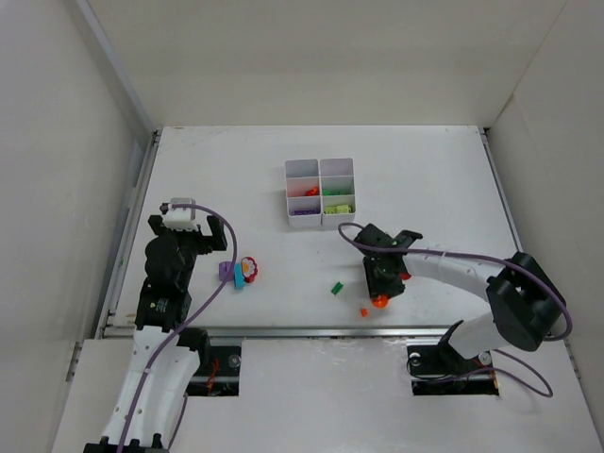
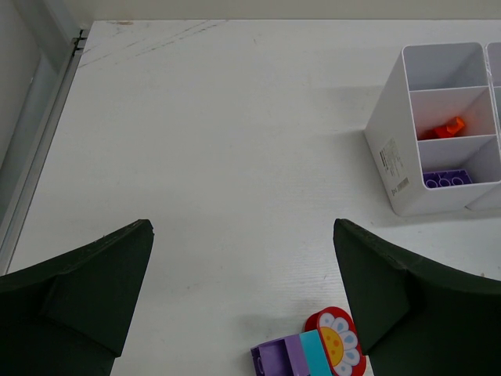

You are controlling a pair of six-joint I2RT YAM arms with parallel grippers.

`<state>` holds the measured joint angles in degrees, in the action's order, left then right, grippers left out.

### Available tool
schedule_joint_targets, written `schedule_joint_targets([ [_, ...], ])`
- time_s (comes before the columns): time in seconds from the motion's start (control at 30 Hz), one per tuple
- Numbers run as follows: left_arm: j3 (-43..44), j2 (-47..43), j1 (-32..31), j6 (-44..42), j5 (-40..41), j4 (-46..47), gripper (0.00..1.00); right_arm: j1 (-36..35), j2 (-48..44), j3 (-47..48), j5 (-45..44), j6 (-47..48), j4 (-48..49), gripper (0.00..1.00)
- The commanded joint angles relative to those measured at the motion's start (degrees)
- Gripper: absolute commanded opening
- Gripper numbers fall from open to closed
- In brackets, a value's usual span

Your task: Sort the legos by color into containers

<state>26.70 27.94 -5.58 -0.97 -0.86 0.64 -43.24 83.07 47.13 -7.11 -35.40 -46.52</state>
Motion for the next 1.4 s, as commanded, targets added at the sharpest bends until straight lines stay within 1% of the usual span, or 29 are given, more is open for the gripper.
schedule_joint_targets([
  [0.0,-0.24,-0.7,-0.3,0.45,-0.19,2.87,0.99,-0.96,-2.38,5.93,-2.72,-0.73,-2.51,0.05],
  [0.1,-0.24,-0.7,-0.3,0.45,-0.19,2.87,0.99,-1.49,-3.7,11.38,-6.66,-3.44,-4.62,0.0],
  [0.13,-0.24,-0.7,-0.3,0.45,-0.19,2.87,0.99,-1.49,-4.22,15.4,-7.47,-4.23,-4.63,0.0],
  [0.2,-0.24,-0.7,-0.3,0.45,-0.19,2.87,0.99,-1.49,-4.23,19.03,-8.52,-5.55,-2.01,0.0],
  [0.23,-0.24,-0.7,-0.3,0.45,-0.19,2.87,0.99,-1.49,-4.23,22.53,-8.53,-5.56,1.31,0.0],
  [0.33,-0.24,-0.7,-0.3,0.45,-0.19,2.87,0.99,-2.02,0.68,28.17,-11.5,-6.09,6.25,0.0],
  [0.37,-0.24,-0.7,-0.3,0.45,-0.19,2.87,0.99,-2.72,4.43,32.63,-12.3,-6.09,9.05,0.0],
  [0.43,-0.77,-0.7,-0.3,0.45,-0.19,2.87,0.99,-3.59,8.58,37.39,-15.28,-4.43,12.23,0.0],
  [0.47,-0.77,-0.7,-0.3,0.45,-0.19,2.87,0.99,-4.73,10.6,41.51,-16.52,-3.46,15.81,0.0],
  [0.5,-0.77,-0.7,-0.3,0.45,-0.19,2.87,0.99,-5.27,14.54,43.37,-17.83,-2.06,17.59,0.0],
  [0.57,-0.77,-0.7,-0.3,0.45,0.42,2.87,0.99,-6.05,18.34,46.45,-21.25,-1.52,20.49,0.0],
  [0.6,-0.77,-0.7,-0.3,0.45,0.95,2.87,0.99,-6.06,21.93,49.34,-21.8,-1.52,22.68,0.0],
  [0.7,-0.77,-0.17,-0.3,0.45,2.0,3.39,0.99,-6.06,26.78,54.53,-24.08,-1.52,25.25,0.0],
  [0.73,-0.77,-0.17,-0.3,0.45,2.01,3.4,0.99,-6.06,29.32,55.69,-24.61,-1.52,25.95,0.0],
  [0.83,-1.3,0.35,-0.3,0.45,2.01,3.93,0.99,-6.06,32.58,58.42,-26.63,-1.52,25.96,0.0],
  [0.9,-1.3,0.36,-0.3,0.45,2.01,3.93,0.99,-6.06,33.29,58.42,-28.47,-1.52,27.35,0.0],
  [1.13,-1.83,0.88,1.54,0.97,2.01,3.93,0.99,-6.06,33.83,57.9,-29.71,0.5,29.38,0.0],
  [1.27,-1.83,0.88,1.54,0.97,2.01,3.93,0.99,-5.54,35.22,57.37,-28.93,0.5,30.53,0.0],
  [1.37,-1.83,0.88,1.54,0.97,2.01,3.93,0.99,-4.93,36.9,58.5,-27.7,0.5,29.38,0.0],
])
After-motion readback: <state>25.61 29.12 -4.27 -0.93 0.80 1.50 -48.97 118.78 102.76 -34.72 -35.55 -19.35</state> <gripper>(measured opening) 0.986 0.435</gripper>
